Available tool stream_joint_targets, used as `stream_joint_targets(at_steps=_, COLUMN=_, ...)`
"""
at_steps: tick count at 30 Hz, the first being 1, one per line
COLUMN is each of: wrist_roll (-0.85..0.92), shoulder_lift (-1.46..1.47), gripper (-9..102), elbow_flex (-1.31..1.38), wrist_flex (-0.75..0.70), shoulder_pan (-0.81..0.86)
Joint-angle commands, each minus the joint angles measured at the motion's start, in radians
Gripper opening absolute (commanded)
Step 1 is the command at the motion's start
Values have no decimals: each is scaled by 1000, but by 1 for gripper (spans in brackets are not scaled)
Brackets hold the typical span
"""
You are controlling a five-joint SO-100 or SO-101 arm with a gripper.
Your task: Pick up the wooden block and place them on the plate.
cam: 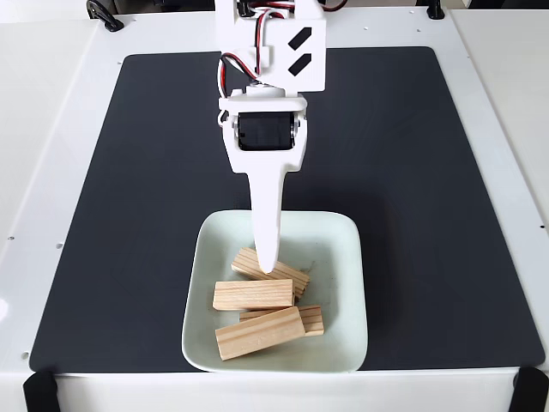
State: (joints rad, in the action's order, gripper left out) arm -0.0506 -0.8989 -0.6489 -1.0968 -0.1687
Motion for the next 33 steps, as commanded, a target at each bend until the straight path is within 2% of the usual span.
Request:
stream_joint_targets(at_steps=1, wrist_roll=-2, shoulder_lift=-29, gripper=43, elbow_flex=52, wrist_flex=-5, shoulder_pan=-9)
stream_joint_targets(at_steps=10, wrist_roll=-15, shoulder_lift=-247, gripper=43, elbow_flex=-143, wrist_flex=14, shoulder_pan=-37)
stream_joint_targets(at_steps=13, wrist_roll=-15, shoulder_lift=-342, gripper=43, elbow_flex=-275, wrist_flex=100, shoulder_pan=-46)
stream_joint_targets(at_steps=22, wrist_roll=-17, shoulder_lift=-637, gripper=43, elbow_flex=-807, wrist_flex=675, shoulder_pan=-61)
stream_joint_targets(at_steps=30, wrist_roll=-15, shoulder_lift=-976, gripper=44, elbow_flex=-1448, wrist_flex=1319, shoulder_pan=-72)
stream_joint_targets(at_steps=33, wrist_roll=-15, shoulder_lift=-1083, gripper=44, elbow_flex=-1663, wrist_flex=1508, shoulder_pan=-72)
